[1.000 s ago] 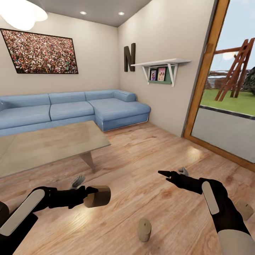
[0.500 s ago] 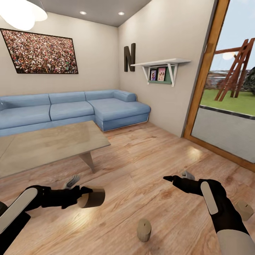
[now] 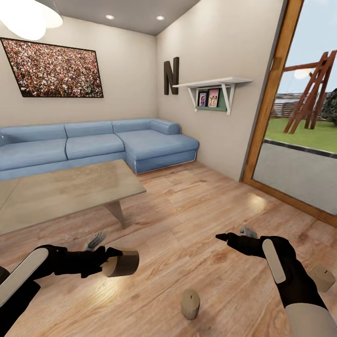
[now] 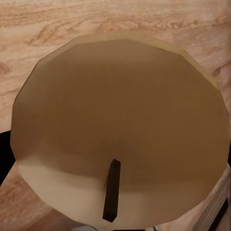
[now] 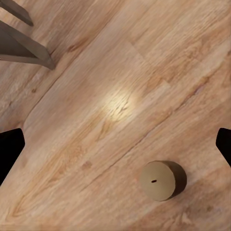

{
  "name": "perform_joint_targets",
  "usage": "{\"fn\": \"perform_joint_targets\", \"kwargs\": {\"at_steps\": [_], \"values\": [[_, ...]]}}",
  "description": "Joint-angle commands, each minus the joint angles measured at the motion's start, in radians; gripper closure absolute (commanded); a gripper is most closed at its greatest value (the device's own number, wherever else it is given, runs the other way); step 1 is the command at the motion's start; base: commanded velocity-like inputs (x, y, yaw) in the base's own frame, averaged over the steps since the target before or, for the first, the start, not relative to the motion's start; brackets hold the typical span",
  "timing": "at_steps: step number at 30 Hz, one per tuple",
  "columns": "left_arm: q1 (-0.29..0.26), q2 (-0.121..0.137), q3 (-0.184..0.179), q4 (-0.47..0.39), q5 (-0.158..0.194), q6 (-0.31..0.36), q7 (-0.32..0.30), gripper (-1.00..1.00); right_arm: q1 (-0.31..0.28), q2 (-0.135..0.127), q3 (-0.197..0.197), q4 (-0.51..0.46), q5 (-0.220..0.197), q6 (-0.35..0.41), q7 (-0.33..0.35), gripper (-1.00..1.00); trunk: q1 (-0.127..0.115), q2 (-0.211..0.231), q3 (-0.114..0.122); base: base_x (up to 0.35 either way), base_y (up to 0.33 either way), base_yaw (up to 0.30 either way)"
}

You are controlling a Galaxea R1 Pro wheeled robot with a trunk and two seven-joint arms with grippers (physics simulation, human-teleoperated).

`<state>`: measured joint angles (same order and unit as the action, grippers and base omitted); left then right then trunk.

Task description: Place each of the two pumpkins and all three candles from the living room inside a cabinet in the living room (use any cabinet), then make sure every cabinet is closed, and position the cauldron so it is next to a table in the living room.

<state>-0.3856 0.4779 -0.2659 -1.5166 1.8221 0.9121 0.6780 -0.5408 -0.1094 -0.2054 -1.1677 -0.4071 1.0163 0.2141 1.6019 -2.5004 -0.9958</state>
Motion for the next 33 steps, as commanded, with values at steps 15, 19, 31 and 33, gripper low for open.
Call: {"fn": "perform_joint_targets", "kwargs": {"at_steps": [15, 19, 31, 33], "values": [[-0.001, 0.002, 0.009, 0.000, 0.041, 0.000, 0.002, 1.00, 0.000, 0.002, 0.160, 0.011, 0.022, -0.045, 0.006, -1.00, 0.006, -0.003, -0.051, 0.000, 0.000, 0.000], [-0.001, 0.027, 0.017, 0.005, 0.125, 0.026, -0.005, 1.00, 0.000, 0.002, 0.176, 0.013, 0.044, -0.066, 0.004, -1.00, 0.007, -0.004, -0.067, 0.000, 0.000, 0.000], [0.118, 0.078, 0.184, 0.011, 0.243, 0.085, -0.239, 1.00, 0.001, 0.004, 0.198, 0.013, 0.124, -0.071, 0.000, -1.00, 0.013, -0.007, -0.113, 0.000, 0.000, 0.000], [0.144, 0.079, 0.216, 0.011, 0.244, 0.086, -0.295, 1.00, 0.001, 0.005, 0.205, 0.012, 0.161, -0.071, -0.009, -1.00, 0.014, -0.008, -0.121, 0.000, 0.000, 0.000]]}}
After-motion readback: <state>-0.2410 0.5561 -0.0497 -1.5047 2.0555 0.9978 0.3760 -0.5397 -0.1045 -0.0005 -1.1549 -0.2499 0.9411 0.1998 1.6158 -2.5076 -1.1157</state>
